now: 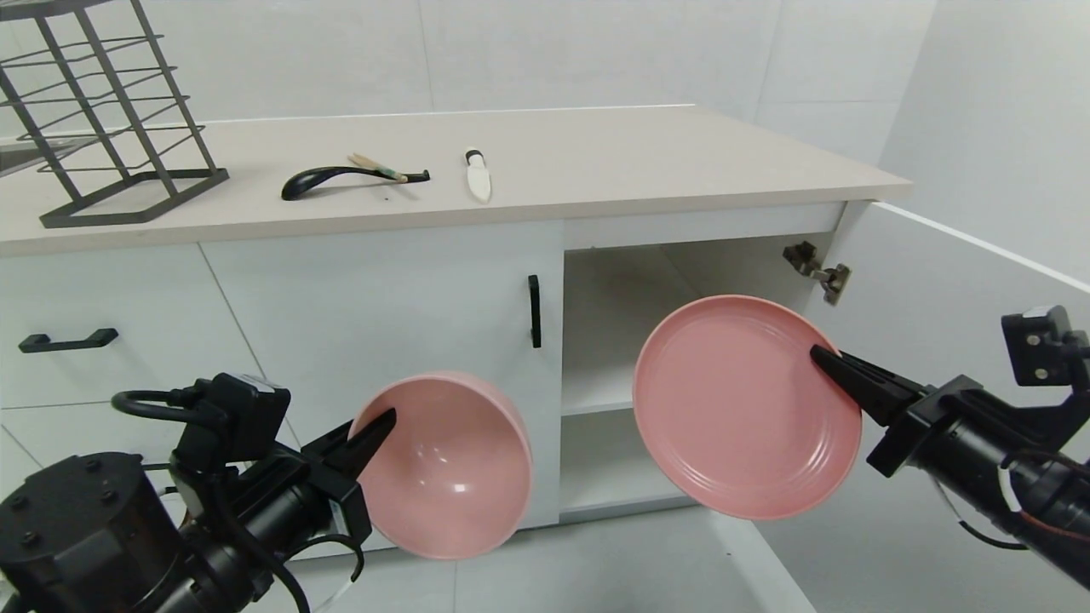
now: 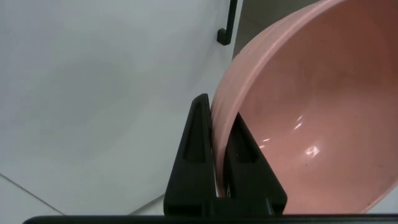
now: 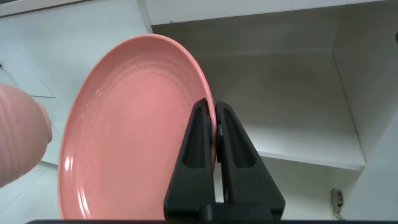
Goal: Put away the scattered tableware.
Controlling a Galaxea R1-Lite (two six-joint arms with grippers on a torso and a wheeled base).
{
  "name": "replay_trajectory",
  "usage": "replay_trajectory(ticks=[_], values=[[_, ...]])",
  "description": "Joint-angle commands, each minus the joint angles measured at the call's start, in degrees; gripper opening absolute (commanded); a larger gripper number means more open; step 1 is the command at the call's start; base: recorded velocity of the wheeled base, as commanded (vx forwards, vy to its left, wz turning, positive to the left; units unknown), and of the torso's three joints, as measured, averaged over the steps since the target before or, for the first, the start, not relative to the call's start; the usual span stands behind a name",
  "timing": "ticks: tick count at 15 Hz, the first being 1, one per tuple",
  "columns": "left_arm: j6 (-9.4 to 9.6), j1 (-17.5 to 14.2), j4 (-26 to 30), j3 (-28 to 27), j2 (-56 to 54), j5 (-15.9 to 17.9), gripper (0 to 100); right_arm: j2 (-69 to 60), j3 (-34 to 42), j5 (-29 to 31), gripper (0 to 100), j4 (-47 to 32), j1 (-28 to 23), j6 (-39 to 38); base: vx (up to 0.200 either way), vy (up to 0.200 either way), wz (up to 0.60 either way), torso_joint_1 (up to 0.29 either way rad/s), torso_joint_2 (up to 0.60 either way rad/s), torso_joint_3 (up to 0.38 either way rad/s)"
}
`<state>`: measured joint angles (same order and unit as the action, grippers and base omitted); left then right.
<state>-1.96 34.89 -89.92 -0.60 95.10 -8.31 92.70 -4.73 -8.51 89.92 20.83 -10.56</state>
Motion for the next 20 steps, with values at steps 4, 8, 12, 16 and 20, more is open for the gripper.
replay_trajectory(ticks=[4,8,12,16,20], values=[[0.2,0.79,-0.08,0.42,0.17,-0.04,0,-0.06,-0.02,-0.02,0,0.08,0.0,0.01,0.0,0.0,0.0,-0.033,0.0,-0.011],[0.2,0.79,-0.08,0.42,0.7,-0.04,0,0.03,-0.1,-0.02,0,0.08,-0.36,0.01,0.0,0.0,0.0,0.016,0.0,0.012],[0.2,0.71,-0.08,0.51,2.02,-0.12,0,0.03,-0.1,-0.02,0,0.08,-0.27,0.01,0.1,0.0,0.0,0.005,0.0,0.006],[0.2,0.88,-0.08,0.51,3.34,-0.21,0,1.17,0.34,-0.02,0,0.08,-0.36,0.01,0.2,0.0,0.0,0.006,0.0,0.007],[0.2,1.59,-0.08,0.51,3.08,-0.21,0,5.21,3.76,-0.02,0,0.08,-0.27,0.01,0.0,0.0,0.0,0.0,0.0,0.0]])
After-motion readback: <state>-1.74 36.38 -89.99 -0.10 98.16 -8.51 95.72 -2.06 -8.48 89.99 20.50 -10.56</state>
